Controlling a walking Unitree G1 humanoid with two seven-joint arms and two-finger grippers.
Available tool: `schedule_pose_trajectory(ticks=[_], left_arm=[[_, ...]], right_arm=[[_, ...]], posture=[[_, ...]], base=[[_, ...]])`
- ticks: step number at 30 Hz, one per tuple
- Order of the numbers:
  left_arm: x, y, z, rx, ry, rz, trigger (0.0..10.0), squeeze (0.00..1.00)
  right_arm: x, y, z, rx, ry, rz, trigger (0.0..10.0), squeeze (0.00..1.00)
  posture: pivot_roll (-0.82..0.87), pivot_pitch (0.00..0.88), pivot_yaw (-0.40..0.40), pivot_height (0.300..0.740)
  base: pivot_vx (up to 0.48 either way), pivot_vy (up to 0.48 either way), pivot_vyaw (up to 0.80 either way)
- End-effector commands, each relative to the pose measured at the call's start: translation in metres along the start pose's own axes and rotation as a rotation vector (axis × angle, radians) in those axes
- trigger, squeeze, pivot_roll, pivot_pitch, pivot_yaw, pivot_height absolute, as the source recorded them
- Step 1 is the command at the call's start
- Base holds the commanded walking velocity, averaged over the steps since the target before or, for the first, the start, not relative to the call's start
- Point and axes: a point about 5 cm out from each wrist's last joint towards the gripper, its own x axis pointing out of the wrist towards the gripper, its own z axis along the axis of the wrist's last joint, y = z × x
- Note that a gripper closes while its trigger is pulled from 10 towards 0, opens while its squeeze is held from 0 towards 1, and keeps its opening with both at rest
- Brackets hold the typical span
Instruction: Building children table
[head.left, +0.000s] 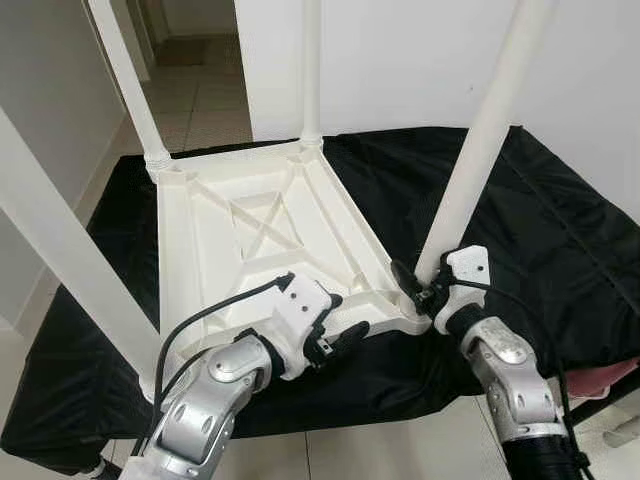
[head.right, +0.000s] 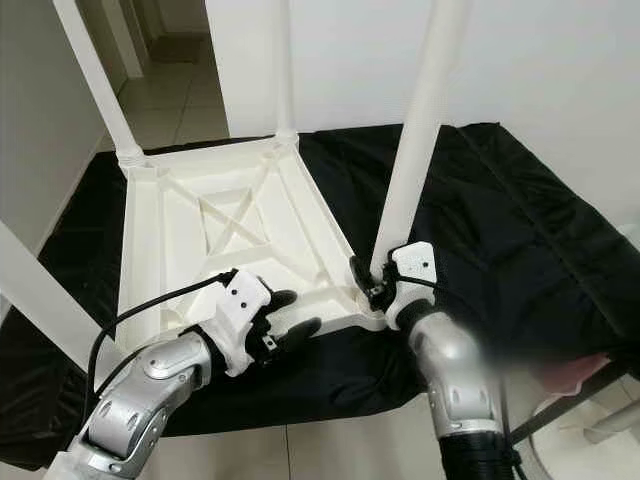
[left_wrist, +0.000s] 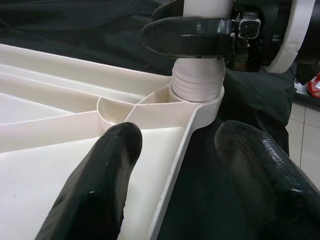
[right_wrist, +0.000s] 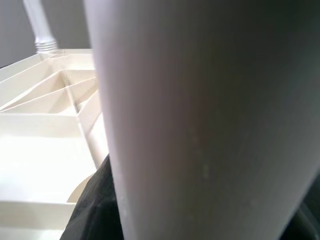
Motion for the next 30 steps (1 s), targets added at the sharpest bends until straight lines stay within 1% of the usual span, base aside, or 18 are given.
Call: schedule_pose_trajectory(ticks=[1, 2, 3, 4, 7, 9, 11, 12, 13, 14, 15, 16, 18, 21, 23, 25, 26, 30], left_arm=[[0.000, 0.002, -0.003, -0.002, 0.010, 0.041, 10.0, 0.00], [0.000, 0.002, -0.003, -0.003, 0.010, 0.041, 10.0, 0.00], [0.000, 0.002, -0.003, -0.005, 0.011, 0.041, 10.0, 0.00], [0.000, 0.002, -0.003, -0.005, 0.011, 0.041, 10.0, 0.00], [0.000, 0.001, -0.004, -0.006, 0.011, 0.040, 10.0, 0.00], [0.000, 0.001, -0.004, -0.006, 0.011, 0.040, 10.0, 0.00], [0.000, 0.000, -0.004, -0.006, 0.011, 0.043, 10.0, 0.00], [0.000, 0.000, -0.004, -0.006, 0.011, 0.043, 10.0, 0.00], [0.000, 0.000, -0.004, -0.007, 0.010, 0.044, 10.0, 0.00], [0.000, 0.000, -0.004, -0.007, 0.010, 0.044, 10.0, 0.00], [0.000, 0.000, -0.004, -0.010, 0.007, 0.048, 10.0, 0.00], [0.000, 0.000, -0.004, -0.010, 0.007, 0.050, 10.0, 0.00], [0.000, 0.000, -0.004, -0.010, 0.006, 0.051, 10.0, 0.00], [0.000, 0.000, -0.005, -0.011, 0.007, 0.051, 10.0, 0.00], [0.000, 0.000, -0.004, -0.006, 0.005, 0.047, 10.0, 0.00], [0.000, 0.000, -0.004, -0.006, 0.005, 0.047, 10.0, 0.00], [0.001, 0.001, -0.003, -0.003, 0.004, 0.043, 10.0, 0.00], [0.000, 0.002, -0.003, 0.000, 0.005, 0.043, 10.0, 0.00]], right_arm=[[-0.003, 0.000, -0.012, 0.020, 0.069, -0.073, 10.0, 0.00], [-0.004, 0.001, -0.012, 0.018, 0.071, -0.087, 10.0, 0.00], [-0.004, 0.006, -0.011, 0.021, 0.071, -0.109, 10.0, 0.00], [-0.004, 0.006, -0.011, 0.021, 0.071, -0.109, 10.0, 0.00], [-0.006, 0.018, -0.011, 0.041, 0.072, -0.169, 10.0, 0.00], [-0.006, 0.021, -0.011, 0.049, 0.072, -0.194, 10.0, 0.00], [-0.007, 0.026, -0.012, 0.051, 0.078, -0.315, 10.0, 0.00], [-0.007, 0.026, -0.012, 0.051, 0.078, -0.315, 10.0, 0.00], [-0.008, 0.029, -0.011, 0.061, 0.073, -0.367, 10.0, 0.00], [-0.008, 0.029, -0.011, 0.061, 0.073, -0.367, 10.0, 0.00], [-0.008, 0.034, -0.011, 0.098, 0.076, -0.444, 10.0, 0.00], [-0.008, 0.037, -0.010, 0.104, 0.076, -0.469, 10.0, 0.00], [-0.008, 0.038, -0.010, 0.106, 0.077, -0.483, 10.0, 0.00], [-0.005, 0.044, -0.004, 0.111, 0.048, -0.437, 10.0, 0.00], [-0.005, 0.041, 0.000, 0.134, 0.023, -0.415, 10.0, 0.00], [-0.005, 0.041, 0.000, 0.134, 0.023, -0.415, 10.0, 0.00], [-0.005, 0.038, 0.002, 0.141, 0.011, -0.409, 10.0, 1.00], [-0.005, 0.036, 0.002, 0.136, 0.005, -0.404, 10.0, 1.00]], posture=[[-0.07, 0.012, 0.019, 0.740], [-0.07, 0.012, 0.019, 0.740], [-0.07, 0.012, 0.019, 0.740], [-0.07, 0.012, 0.019, 0.740], [-0.07, 0.011, 0.010, 0.740], [-0.07, 0.011, 0.010, 0.740], [-0.06, 0.006, -0.002, 0.740], [-0.06, 0.006, -0.002, 0.740], [-0.06, 0.006, -0.002, 0.740], [-0.06, 0.006, -0.002, 0.740], [-0.05, 0.002, -0.007, 0.740], [-0.05, 0.002, -0.007, 0.740], [-0.05, 0.002, -0.007, 0.740], [-0.05, 0.000, -0.009, 0.740], [-0.06, 0.000, -0.005, 0.740], [-0.06, 0.000, -0.005, 0.740], [-0.06, 0.000, -0.005, 0.740], [-0.06, 0.000, -0.004, 0.740]], base=[[0.000, 0.000, 0.00], [0.000, 0.000, 0.00], [0.000, 0.000, 0.00], [0.000, 0.000, 0.00], [0.000, 0.000, 0.00], [0.000, 0.000, 0.00], [0.000, 0.000, 0.00], [0.000, 0.000, 0.00], [0.000, 0.000, 0.00], [0.000, 0.000, 0.00], [0.000, 0.000, 0.00], [0.000, 0.000, 0.00], [0.000, 0.000, 0.00], [0.000, 0.000, 0.00], [0.000, 0.000, 0.00], [0.000, 0.000, 0.00], [0.000, 0.000, 0.00], [0.000, 0.000, 0.00]])
